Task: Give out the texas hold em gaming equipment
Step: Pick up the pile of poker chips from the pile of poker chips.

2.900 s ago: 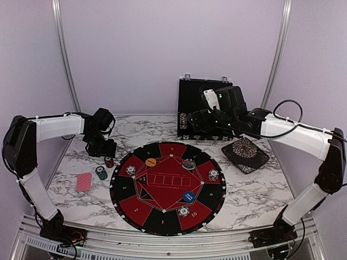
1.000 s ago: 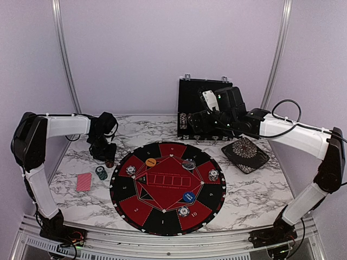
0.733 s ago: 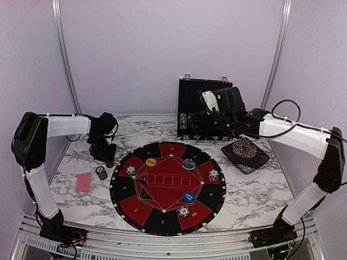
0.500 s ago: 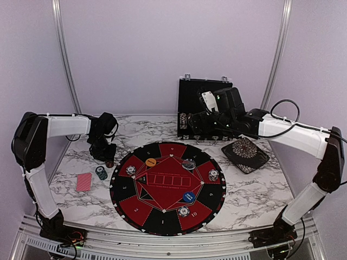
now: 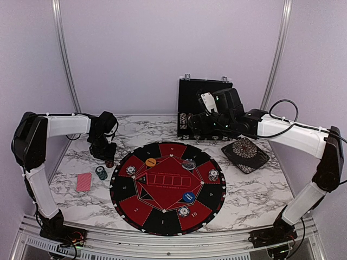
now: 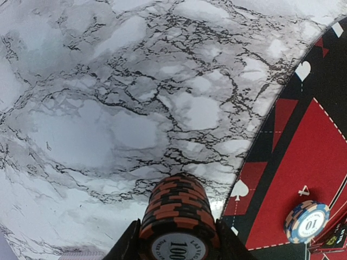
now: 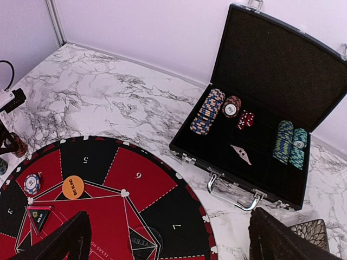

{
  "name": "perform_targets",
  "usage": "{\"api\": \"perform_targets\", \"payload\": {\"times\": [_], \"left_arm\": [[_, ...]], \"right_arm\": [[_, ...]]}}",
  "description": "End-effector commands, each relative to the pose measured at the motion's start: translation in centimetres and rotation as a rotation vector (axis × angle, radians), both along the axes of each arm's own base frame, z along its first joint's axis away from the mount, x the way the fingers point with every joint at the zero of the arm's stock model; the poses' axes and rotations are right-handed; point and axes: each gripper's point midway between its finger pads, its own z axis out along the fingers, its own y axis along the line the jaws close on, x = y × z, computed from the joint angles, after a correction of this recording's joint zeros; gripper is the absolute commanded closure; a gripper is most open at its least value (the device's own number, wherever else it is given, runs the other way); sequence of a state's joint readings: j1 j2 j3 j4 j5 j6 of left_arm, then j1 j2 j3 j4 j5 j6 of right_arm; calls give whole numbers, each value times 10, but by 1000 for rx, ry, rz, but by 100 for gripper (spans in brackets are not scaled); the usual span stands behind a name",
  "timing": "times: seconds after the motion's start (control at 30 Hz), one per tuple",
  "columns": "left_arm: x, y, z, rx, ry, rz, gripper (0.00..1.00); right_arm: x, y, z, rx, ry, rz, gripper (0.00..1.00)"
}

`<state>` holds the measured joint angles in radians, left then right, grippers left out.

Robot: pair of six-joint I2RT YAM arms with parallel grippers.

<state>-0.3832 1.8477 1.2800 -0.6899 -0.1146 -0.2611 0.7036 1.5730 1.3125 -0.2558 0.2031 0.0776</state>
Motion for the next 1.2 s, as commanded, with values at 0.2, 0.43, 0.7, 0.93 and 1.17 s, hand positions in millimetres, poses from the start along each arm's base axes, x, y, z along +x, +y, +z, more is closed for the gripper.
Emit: {"api": "perform_targets", "payload": {"times": [0.2,0.43,0.7,0.93,1.17], "left_arm": [[2,6,17,24,-15,-4,60],[2,7,20,23,-18,-5,61],[3,1,24,3,-22,-12,61],[5,-9,27,-8,-26,-28,61],[10,-24,31,-16,-36,-53,61]], "right_arm": [[7,2,14,15,-16,-3,2],[7,3,13,14,-12,-1,2],[7,4,14,14,-12,-2,2],[7,3,14,16,-11,-4,2],[8,3,14,15,-12,-5,2]]}}
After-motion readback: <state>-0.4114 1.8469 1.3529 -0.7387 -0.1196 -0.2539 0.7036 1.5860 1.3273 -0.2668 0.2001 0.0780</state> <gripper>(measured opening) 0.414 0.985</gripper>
